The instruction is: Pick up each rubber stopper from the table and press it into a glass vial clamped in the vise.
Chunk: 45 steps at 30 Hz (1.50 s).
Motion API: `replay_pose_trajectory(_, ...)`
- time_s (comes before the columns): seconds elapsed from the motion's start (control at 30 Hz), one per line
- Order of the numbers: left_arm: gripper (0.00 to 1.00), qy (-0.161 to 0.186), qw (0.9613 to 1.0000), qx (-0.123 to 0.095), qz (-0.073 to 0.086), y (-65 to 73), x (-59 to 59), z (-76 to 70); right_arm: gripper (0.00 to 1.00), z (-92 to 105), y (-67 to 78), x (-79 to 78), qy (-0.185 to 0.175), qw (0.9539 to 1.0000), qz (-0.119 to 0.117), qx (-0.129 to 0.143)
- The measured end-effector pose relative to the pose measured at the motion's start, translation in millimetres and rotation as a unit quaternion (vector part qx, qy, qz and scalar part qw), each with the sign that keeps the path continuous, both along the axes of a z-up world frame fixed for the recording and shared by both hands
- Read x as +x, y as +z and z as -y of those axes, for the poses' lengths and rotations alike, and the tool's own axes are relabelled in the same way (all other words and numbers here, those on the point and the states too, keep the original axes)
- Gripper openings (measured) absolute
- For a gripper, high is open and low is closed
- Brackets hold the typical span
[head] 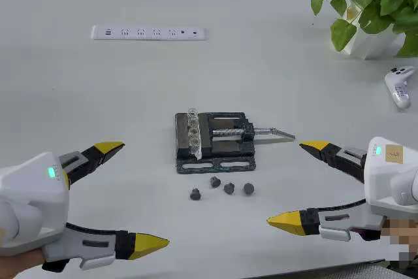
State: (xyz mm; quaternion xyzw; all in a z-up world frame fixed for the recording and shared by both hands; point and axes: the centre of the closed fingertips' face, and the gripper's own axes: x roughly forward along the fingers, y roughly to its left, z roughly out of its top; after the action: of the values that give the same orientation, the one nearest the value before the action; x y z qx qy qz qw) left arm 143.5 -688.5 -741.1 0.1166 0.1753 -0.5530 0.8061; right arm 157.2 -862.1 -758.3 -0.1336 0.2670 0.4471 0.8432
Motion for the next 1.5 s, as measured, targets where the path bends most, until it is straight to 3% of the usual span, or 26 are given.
replay_pose_trajectory(1.5, 0.99, -0.001, 1.0, -0.002, -0.001, -0.8, 0.9, 0.4, 0.89, -2.4, -2.6, 3.5, 0.015, 0.9998, -0.007, -0.009)
